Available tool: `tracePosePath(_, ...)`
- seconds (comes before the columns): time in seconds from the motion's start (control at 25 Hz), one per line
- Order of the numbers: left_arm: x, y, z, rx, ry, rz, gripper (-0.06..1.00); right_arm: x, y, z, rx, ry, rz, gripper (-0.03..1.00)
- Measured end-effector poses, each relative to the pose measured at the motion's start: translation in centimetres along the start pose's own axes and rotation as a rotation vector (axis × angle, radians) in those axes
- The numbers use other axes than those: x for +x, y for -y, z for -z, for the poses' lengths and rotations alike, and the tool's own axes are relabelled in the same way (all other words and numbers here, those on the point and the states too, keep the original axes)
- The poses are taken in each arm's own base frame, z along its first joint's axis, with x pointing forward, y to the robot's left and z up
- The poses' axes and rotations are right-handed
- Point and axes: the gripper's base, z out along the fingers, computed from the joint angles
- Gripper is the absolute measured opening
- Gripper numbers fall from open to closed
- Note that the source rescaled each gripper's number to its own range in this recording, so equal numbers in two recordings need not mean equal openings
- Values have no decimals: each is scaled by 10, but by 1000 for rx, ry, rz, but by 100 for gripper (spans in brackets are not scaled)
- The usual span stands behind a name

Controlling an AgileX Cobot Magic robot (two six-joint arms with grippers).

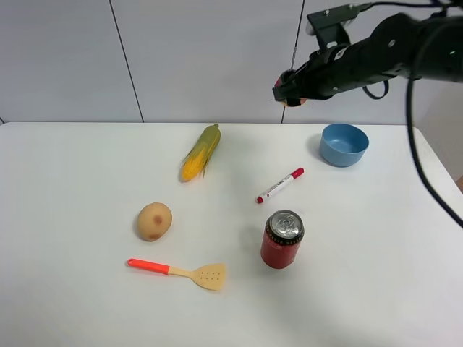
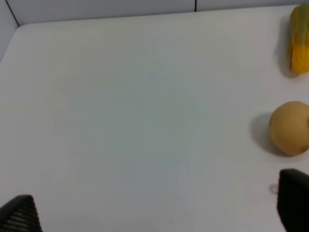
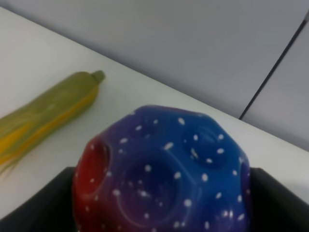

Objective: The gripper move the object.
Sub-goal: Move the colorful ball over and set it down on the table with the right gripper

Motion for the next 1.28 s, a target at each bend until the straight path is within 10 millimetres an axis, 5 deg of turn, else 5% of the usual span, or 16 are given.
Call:
tracePosePath(0.28,0,0,0,0,0,0,100,47,-10,-77,10,-63,259,0)
tracePosePath(0.52,0,0,0,0,0,0,100,74,-35,-115,9,-46,333,0)
tracePosePath(0.76,0,0,0,0,0,0,100,88,-55,-133,11,-17,332,0)
tracePosePath(1.28,0,0,0,0,0,0,100,100,-54,-149,60,44,145,0)
